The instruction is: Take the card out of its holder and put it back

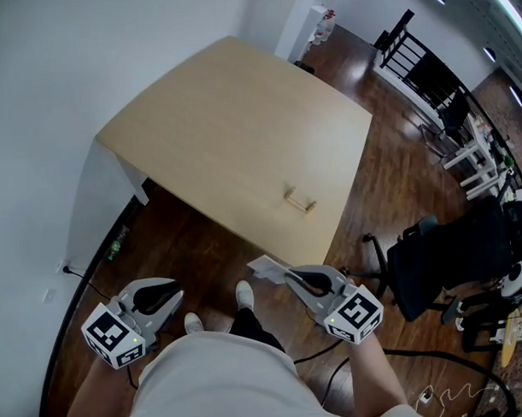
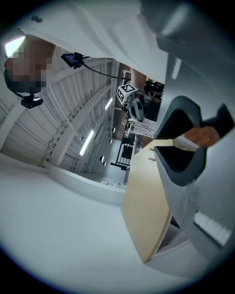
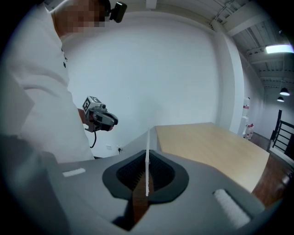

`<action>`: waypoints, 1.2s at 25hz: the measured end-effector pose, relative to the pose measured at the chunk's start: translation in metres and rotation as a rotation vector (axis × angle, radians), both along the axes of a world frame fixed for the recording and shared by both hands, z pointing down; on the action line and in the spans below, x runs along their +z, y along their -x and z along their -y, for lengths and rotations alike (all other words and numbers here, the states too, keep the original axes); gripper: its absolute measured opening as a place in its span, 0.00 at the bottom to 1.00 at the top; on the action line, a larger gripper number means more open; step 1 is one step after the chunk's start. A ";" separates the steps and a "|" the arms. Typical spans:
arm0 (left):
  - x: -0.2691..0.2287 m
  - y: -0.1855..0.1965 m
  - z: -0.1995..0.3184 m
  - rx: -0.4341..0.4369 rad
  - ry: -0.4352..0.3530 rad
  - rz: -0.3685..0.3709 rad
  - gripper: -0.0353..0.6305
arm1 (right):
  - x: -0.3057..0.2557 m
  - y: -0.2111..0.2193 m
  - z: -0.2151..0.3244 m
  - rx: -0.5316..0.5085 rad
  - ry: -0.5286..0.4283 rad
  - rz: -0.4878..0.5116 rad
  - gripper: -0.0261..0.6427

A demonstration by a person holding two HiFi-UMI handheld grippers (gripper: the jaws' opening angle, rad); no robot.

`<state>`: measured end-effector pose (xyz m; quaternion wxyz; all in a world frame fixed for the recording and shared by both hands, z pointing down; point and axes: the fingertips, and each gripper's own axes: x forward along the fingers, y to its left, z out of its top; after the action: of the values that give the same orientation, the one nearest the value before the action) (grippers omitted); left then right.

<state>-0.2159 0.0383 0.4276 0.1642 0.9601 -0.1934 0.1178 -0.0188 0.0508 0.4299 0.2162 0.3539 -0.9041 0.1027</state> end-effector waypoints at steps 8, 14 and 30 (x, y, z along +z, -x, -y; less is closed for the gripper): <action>-0.007 -0.043 0.026 -0.021 -0.017 0.002 0.13 | 0.001 -0.070 0.063 0.010 -0.036 -0.033 0.07; -0.005 -0.073 0.050 -0.068 -0.016 0.005 0.13 | 0.013 -0.122 0.112 0.010 -0.034 -0.047 0.07; 0.002 -0.147 0.100 -0.153 0.014 0.054 0.13 | 0.069 -0.212 0.211 -0.010 0.010 -0.051 0.07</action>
<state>-0.0688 -0.0622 0.4296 0.1742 0.9378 -0.2699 0.1320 0.1936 -0.1607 0.4994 0.2414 0.3510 -0.8995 0.0971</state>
